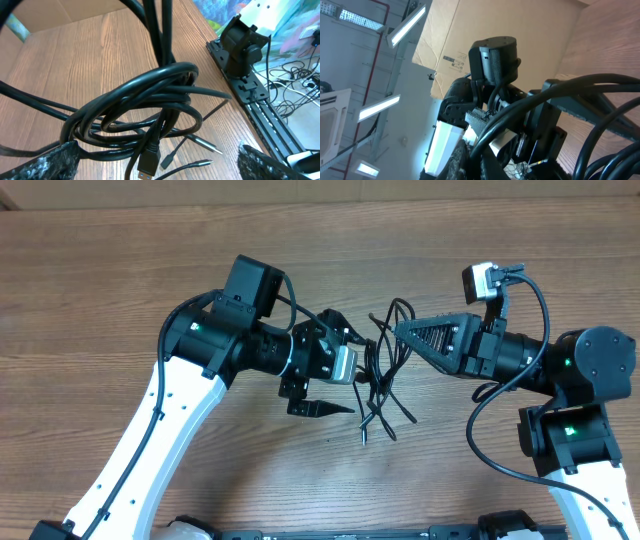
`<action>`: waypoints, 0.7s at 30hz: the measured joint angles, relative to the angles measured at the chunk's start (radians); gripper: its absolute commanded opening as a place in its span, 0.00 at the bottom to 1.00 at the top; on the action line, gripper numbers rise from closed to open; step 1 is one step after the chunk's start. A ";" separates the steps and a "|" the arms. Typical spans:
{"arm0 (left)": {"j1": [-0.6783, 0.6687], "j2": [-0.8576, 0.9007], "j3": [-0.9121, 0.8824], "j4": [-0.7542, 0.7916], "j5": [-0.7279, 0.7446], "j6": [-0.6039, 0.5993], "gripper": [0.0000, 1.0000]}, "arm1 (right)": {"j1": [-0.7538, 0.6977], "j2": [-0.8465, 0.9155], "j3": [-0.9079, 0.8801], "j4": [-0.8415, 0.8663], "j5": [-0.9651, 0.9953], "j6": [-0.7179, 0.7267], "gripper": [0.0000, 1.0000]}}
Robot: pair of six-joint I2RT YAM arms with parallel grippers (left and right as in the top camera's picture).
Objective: Untangle cables
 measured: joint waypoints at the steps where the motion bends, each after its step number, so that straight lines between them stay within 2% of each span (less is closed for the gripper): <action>1: 0.000 0.000 0.000 0.007 -0.001 0.001 1.00 | 0.000 0.000 0.000 0.000 -0.003 0.000 0.04; 6: 0.000 0.000 0.000 0.061 -0.019 0.010 1.00 | 0.000 0.000 0.000 0.000 -0.030 0.000 0.04; 12: 0.000 0.000 0.000 0.116 -0.040 -0.043 1.00 | 0.000 0.000 0.000 0.000 -0.033 0.000 0.04; 14: -0.005 0.000 0.000 0.111 -0.025 -0.050 0.94 | 0.000 0.000 0.000 0.000 -0.033 0.000 0.04; 17: -0.032 0.000 0.000 0.058 -0.008 -0.061 0.72 | 0.000 0.000 0.000 0.000 -0.029 0.000 0.04; 18: -0.043 0.000 0.000 0.042 -0.005 -0.056 0.49 | 0.000 0.000 0.000 0.000 -0.028 0.000 0.04; 19: -0.062 0.000 0.000 0.005 -0.002 -0.051 0.04 | 0.000 0.000 0.000 0.000 -0.023 0.000 0.04; 21: -0.083 0.000 0.000 -0.012 -0.006 -0.041 0.04 | 0.000 0.000 0.000 0.000 -0.021 0.001 0.04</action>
